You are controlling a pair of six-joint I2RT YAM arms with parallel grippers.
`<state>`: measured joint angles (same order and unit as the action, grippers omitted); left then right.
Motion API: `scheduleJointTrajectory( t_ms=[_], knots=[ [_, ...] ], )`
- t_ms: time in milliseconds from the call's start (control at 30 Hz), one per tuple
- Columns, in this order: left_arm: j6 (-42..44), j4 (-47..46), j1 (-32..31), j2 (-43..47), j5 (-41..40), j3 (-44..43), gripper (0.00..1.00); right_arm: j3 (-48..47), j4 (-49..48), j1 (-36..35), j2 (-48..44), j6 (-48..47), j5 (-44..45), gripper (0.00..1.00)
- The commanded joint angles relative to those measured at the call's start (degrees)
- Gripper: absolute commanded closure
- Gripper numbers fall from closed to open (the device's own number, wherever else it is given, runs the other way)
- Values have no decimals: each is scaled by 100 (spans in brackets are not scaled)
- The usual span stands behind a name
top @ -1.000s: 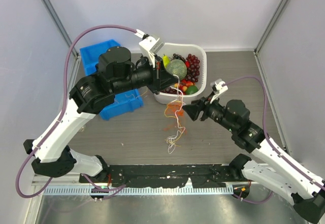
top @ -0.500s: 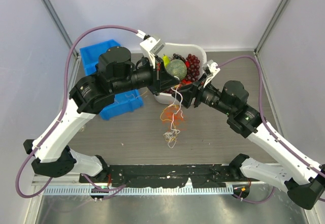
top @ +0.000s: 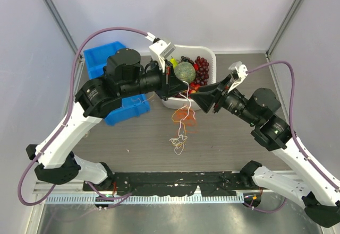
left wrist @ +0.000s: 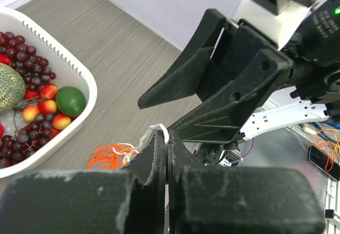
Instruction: Untangle the cables
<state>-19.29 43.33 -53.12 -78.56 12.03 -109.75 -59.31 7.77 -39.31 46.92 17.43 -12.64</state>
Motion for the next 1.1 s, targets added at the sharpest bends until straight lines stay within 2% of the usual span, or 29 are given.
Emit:
scheduleJointTrajectory(
  t_ms=[0, 333, 467, 667, 800, 967, 1067],
  knots=[
    [39, -53, -5, -54, 98, -81, 100, -388, -197, -24, 160, -135, -265, 46],
    [-40, -62, -5, -106, 396, -195, 100, -459, -610, -24, 608, -82, -397, 53],
    [-22, -44, -5, -124, 467, -362, 100, -223, -742, -68, 810, -108, -265, 68],
    [-31, -220, -5, -150, 449, -766, 100, 999, -1873, -261, 836, 269, -353, 70],
    [21, -167, -5, -247, 406, -1275, 100, 1781, -2244, -305, 1056, 541, 77, 78],
    [57, -211, -5, -247, 256, -1733, 100, 3133, -2605, -305, 1039, 980, 683, 79],
    [57, -228, -5, -230, 142, -1839, 100, 3627, -2667, -305, 873, 1288, 877, 79]
  ],
)
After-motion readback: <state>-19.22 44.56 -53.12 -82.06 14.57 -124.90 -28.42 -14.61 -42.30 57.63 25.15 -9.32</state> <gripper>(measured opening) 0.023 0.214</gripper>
